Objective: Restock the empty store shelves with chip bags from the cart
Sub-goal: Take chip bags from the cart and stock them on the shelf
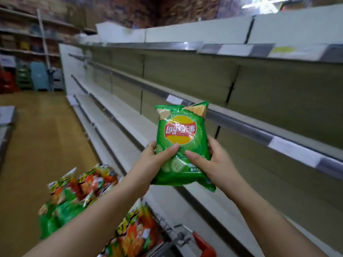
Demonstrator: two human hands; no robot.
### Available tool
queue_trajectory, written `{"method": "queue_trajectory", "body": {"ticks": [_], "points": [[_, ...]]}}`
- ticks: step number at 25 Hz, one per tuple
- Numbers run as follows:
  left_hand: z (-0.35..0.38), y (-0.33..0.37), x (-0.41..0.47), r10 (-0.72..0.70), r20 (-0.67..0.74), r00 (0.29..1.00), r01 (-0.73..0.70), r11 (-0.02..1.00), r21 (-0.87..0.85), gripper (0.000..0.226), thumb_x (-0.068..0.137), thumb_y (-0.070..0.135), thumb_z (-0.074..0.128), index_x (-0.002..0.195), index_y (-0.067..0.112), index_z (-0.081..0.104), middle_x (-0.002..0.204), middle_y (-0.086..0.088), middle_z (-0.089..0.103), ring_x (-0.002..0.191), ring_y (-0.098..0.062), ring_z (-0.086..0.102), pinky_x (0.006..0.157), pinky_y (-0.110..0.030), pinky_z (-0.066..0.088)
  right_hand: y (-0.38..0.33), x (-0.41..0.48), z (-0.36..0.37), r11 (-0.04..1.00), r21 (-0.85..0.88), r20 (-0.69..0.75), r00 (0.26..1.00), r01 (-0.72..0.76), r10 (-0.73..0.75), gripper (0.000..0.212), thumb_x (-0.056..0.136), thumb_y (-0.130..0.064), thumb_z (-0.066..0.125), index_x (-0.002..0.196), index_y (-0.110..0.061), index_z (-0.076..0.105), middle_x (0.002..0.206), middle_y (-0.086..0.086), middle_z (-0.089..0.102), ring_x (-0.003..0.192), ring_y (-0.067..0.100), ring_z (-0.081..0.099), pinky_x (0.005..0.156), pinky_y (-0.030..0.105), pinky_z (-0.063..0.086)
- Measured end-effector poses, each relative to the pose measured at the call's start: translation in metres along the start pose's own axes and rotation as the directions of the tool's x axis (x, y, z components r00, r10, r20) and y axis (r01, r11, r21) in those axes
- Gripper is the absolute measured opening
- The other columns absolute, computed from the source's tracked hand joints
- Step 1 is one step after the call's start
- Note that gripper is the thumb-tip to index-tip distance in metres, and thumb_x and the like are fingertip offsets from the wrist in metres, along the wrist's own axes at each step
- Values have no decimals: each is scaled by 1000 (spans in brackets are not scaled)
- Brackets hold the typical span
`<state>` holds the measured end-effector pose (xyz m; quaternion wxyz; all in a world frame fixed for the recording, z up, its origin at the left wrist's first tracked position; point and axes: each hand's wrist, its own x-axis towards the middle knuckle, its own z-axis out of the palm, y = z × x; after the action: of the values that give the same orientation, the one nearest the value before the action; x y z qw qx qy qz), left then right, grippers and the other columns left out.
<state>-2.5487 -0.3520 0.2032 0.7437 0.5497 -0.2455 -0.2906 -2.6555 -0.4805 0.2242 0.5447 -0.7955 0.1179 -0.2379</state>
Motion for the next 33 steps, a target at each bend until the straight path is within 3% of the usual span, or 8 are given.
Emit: {"method": "queue_trajectory", "body": {"ticks": [8, 17, 19, 22, 24, 28, 30, 33], "points": [[177, 61, 29, 58, 384, 921, -140, 972, 189, 61, 59, 43, 71, 108, 9, 62, 92, -9, 75, 83, -24, 72, 74, -33, 58, -58, -45, -171, 960, -274, -352, 935, -52, -50, 71, 49, -67, 68, 105, -25, 59, 103, -3, 70, 93, 17, 68, 86, 42, 54], [372, 36, 69, -175, 577, 798, -70, 924, 376, 40, 78, 39, 69, 99, 5, 68, 97, -13, 73, 93, -27, 69, 93, -40, 52, -70, -112, -316, 888, -228, -617, 765, -399, 186, 24, 84, -36, 66, 76, -15, 56, 83, 6, 69, 75, 21, 68, 72, 36, 57], [404, 25, 80, -226, 614, 756, -29, 926, 377, 35, 84, 32, 66, 108, 6, 65, 104, -12, 71, 97, -25, 67, 94, -40, 50, -71, -115, -336, 796, -307, -679, 706, -522, 201, 24, 89, -35, 59, 85, -12, 56, 83, 1, 59, 75, 15, 59, 66, 25, 48], [440, 15, 98, -309, 645, 699, 90, 933, 350, 37, 82, 16, 68, 117, 6, 61, 110, -13, 69, 104, -28, 65, 96, -46, 49, -63, -103, -360, 540, -487, -688, 682, -686, 247, 35, 100, -25, 39, 123, -3, 52, 119, 14, 55, 108, 24, 53, 85, 28, 42], [459, 13, 112, -322, 656, 683, 49, 916, 399, 40, 79, 12, 71, 117, 6, 60, 97, -10, 71, 90, -25, 67, 81, -41, 54, -51, -87, -371, 510, -509, -690, 683, -693, 239, 35, 102, -19, 32, 130, -4, 45, 133, 14, 47, 120, 25, 47, 95, 28, 38], [485, 8, 125, -299, 665, 684, -22, 903, 429, 18, 84, 14, 68, 99, 12, 58, 85, -3, 65, 69, -15, 62, 53, -25, 50, -31, -62, -397, 460, -470, -769, 605, -754, 206, 18, 100, -14, 34, 100, -5, 49, 85, 8, 46, 92, 22, 46, 80, 27, 41], [496, -2, 130, -279, 664, 693, -43, 904, 425, 30, 84, 14, 67, 111, 10, 55, 101, -8, 63, 80, -19, 60, 67, -29, 51, -28, -60, -404, 434, -449, -795, 571, -781, 206, 23, 99, -11, 33, 82, -7, 47, 88, 9, 50, 92, 23, 46, 81, 27, 40], [510, -13, 133, -255, 671, 697, -69, 907, 416, 44, 85, 13, 65, 125, 7, 49, 120, -14, 57, 97, -26, 52, 86, -35, 43, -26, -55, -406, 388, -441, -808, 546, -810, 222, 27, 101, -11, 33, 115, 1, 52, 126, 18, 51, 114, 27, 51, 93, 26, 40]]}}
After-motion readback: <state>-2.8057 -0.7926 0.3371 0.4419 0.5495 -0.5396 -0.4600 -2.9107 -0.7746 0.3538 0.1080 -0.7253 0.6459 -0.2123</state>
